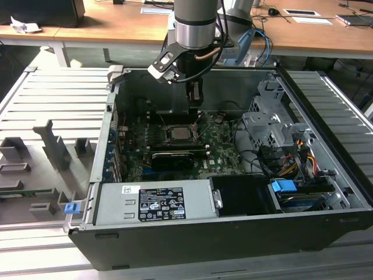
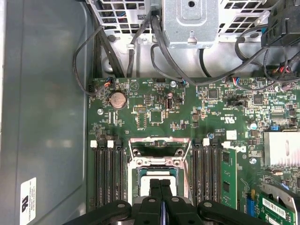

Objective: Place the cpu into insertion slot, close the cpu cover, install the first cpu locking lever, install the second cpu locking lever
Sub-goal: 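Close the cpu cover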

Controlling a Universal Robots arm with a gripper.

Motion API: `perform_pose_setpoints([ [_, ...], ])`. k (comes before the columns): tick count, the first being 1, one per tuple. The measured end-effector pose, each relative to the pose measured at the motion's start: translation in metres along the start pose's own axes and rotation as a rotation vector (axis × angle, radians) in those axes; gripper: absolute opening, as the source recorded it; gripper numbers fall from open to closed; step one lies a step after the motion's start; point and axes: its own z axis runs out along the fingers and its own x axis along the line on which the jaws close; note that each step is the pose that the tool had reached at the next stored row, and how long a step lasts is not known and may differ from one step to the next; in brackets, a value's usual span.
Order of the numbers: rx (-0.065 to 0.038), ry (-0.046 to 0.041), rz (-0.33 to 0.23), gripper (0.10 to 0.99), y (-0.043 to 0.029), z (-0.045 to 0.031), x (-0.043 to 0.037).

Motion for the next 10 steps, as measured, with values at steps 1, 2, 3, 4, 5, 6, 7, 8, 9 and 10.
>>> perform_pose_setpoints([
  [1, 0.0, 0.0001, 0.0, 0.106, 0.0001, 0.0, 0.0],
  [2, 0.0, 0.0001, 0.0, 0.106, 0.0002, -0.0001, 0.0001],
  [3, 0.0, 0.0, 0.0, 0.106, 0.0002, -0.0004, 0.0001],
  [4, 0.0, -0.0001, 0.0, 0.106, 0.0002, -0.0007, 0.0001],
  [5, 0.0, -0.0001, 0.0, 0.106, 0.0003, -0.0014, 0.0001],
  [6, 0.0, 0.0, 0.0, 0.106, 0.0003, -0.0023, 0.0002],
  [7, 0.0, 0.0, 0.0, 0.106, 0.0004, -0.0031, 0.0002],
  [8, 0.0, 0.0, 0.0, 0.106, 0.0005, -0.0039, 0.0002],
  [9, 0.0, 0.0, 0.0, 0.106, 0.0005, -0.0049, 0.0003],
  [10, 0.0, 0.0, 0.0, 0.106, 0.0006, -0.0055, 0.0003],
])
